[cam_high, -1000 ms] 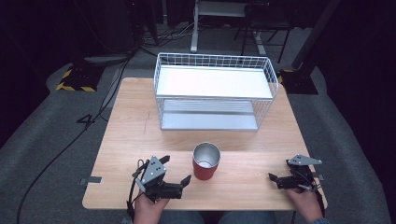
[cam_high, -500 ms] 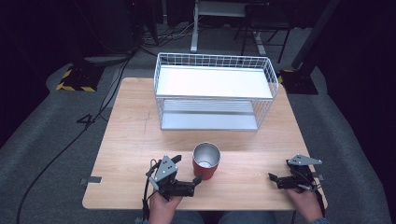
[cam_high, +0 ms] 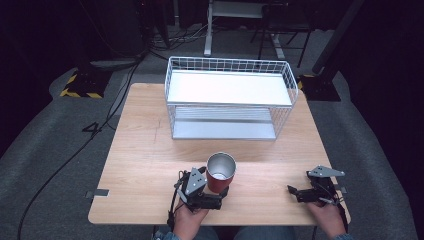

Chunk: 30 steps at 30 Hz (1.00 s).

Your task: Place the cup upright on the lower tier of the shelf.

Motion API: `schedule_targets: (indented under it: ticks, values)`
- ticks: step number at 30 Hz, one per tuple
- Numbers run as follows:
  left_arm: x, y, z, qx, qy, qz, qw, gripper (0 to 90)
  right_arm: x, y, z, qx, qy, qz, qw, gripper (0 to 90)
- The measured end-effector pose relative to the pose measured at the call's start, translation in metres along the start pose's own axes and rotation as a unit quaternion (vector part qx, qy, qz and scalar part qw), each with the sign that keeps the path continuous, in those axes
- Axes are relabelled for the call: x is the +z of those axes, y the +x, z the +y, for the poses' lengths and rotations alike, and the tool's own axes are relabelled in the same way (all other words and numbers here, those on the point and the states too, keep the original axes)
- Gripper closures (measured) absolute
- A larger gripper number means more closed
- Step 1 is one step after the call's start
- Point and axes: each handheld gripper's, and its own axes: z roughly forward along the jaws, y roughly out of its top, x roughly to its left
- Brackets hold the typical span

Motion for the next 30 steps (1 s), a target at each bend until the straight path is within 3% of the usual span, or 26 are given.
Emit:
schedule_targets:
  ticks: [9,11,17,18,30]
  values:
    - [0.018,-0.004,-0.003,0.016,0.03,0.015,0.9993,0.2,0.0,0.0,0.0,0.0,0.0,0.001,1.0,0.1]
    - [0.021,-0.005,-0.002,0.023,0.039,0.029,0.9985,0.4,0.0,0.0,0.0,-0.001,0.0,0.0,1.0,0.1]
    - [0.022,-0.007,-0.002,0.025,0.043,0.039,0.998,8.0,0.0,0.0,0.0,-0.001,0.0,0.0,1.0,0.1]
    - [0.021,-0.006,-0.002,0.029,0.044,0.043,0.9977,14.6,0.0,0.0,0.0,-0.001,0.0,0.001,1.0,0.1]
    - [0.02,-0.006,-0.002,0.045,0.047,0.043,0.997,16.4,0.0,0.0,0.0,-0.001,0.0,0.001,1.0,0.3]
